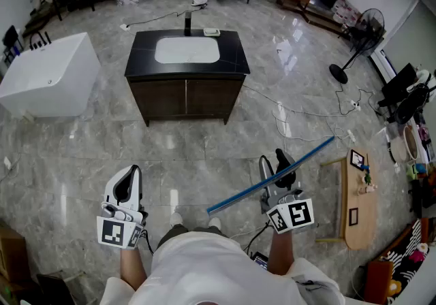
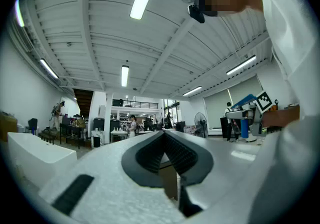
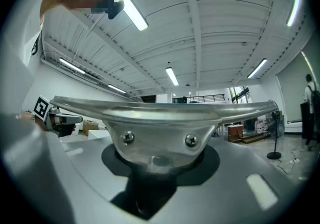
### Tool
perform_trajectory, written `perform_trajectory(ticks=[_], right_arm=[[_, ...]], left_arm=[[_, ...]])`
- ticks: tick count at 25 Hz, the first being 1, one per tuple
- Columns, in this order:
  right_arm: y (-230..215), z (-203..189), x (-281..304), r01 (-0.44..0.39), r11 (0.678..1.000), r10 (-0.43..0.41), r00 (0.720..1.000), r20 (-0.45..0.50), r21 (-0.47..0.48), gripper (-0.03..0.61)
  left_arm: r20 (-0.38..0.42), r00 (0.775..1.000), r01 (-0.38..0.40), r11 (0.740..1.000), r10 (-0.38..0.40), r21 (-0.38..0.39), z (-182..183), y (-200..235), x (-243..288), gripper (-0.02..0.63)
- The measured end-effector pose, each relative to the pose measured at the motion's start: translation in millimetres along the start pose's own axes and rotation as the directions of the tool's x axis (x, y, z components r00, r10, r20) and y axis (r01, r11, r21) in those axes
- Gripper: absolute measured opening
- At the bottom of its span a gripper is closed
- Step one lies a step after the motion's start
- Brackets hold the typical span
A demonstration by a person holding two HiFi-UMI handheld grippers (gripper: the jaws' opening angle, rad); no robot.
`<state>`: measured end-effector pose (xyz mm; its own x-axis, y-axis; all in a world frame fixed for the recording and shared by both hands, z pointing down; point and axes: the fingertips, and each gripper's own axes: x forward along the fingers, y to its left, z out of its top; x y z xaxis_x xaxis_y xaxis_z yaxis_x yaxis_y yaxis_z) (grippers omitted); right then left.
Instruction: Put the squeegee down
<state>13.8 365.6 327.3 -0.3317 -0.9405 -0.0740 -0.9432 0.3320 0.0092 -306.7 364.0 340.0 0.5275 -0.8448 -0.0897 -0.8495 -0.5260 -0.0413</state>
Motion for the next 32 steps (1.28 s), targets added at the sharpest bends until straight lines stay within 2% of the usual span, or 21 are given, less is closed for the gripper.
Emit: perform_trajectory(ticks=[6, 26, 32], right_arm=[[-6, 2, 1, -0.004, 1.000, 0.004, 1.000, 0.011, -0.007, 0.173], [-15, 2, -5, -0.023, 1.000, 0.022, 0.999, 0.037, 0.016, 0.178], [-27, -3, -2, -0.030, 0.999, 0.029, 0.999, 0.037, 0.029, 0.178]], left_arm=[[0.000, 0.998, -0.067, 0.998, 0.067, -0.009, 0, 12, -9, 0.000], [-0.001, 1.000, -0.010, 1.000, 0.010, 0.011, 3, -18, 4, 0.000], [-0.018, 1.000, -0.025, 0.999, 0.025, 0.033, 0, -25, 10, 0.000]])
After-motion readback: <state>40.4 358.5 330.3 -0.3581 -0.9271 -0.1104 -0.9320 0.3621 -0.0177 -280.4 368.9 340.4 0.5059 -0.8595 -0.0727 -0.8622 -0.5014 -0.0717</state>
